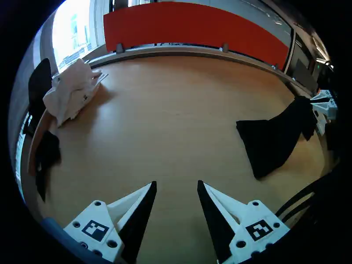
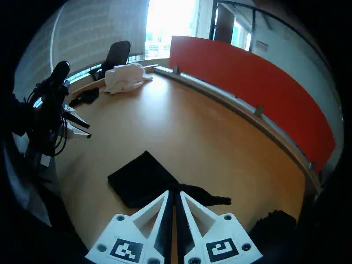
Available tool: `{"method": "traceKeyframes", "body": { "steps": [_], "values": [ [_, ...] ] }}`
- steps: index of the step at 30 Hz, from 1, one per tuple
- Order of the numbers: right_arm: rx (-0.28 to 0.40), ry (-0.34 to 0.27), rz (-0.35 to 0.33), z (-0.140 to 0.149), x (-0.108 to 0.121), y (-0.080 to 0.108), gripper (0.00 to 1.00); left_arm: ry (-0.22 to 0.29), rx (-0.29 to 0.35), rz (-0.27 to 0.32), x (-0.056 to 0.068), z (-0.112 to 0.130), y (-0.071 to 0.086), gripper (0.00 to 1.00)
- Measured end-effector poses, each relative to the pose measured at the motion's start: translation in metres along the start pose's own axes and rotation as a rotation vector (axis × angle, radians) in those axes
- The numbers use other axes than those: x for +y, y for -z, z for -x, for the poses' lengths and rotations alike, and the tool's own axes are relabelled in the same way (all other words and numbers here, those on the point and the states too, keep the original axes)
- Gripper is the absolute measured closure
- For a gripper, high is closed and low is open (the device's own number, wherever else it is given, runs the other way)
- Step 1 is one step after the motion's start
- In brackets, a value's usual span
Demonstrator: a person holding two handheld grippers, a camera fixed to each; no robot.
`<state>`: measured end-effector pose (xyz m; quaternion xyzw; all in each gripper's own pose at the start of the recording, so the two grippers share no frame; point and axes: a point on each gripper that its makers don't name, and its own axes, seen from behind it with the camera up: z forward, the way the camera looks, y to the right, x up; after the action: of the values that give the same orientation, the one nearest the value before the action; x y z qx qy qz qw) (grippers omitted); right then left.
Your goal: Fold towel
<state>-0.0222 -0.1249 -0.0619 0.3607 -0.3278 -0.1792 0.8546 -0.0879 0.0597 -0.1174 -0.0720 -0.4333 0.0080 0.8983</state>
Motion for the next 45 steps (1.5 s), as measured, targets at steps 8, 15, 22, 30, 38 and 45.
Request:
{"method": "traceKeyframes", "body": {
  "steps": [8,15,22,30,38,45],
  "values": [
    [0.006,0.013,-0.055,-0.008,-0.026,-0.012,0.64,0.006,0.002,-0.002,-0.002,0.000,0.002,0.33],
    [-0.001,0.019,-0.095,-0.008,-0.046,-0.023,0.62,0.011,0.004,-0.006,-0.005,0.001,0.003,0.33],
    [-0.013,0.028,-0.133,-0.007,-0.064,-0.034,0.60,0.021,0.007,-0.012,-0.009,0.003,0.005,0.33],
    [-0.037,0.033,-0.193,-0.004,-0.090,-0.049,0.57,0.034,0.012,-0.021,-0.016,0.004,0.009,0.33],
    [-0.085,0.023,-0.233,0.008,-0.108,-0.063,0.55,0.053,0.009,-0.038,-0.026,0.010,0.012,0.33],
    [-0.096,0.002,-0.232,0.014,-0.106,-0.062,0.36,0.065,0.004,-0.044,-0.031,0.014,0.013,0.33]
  ]
}}
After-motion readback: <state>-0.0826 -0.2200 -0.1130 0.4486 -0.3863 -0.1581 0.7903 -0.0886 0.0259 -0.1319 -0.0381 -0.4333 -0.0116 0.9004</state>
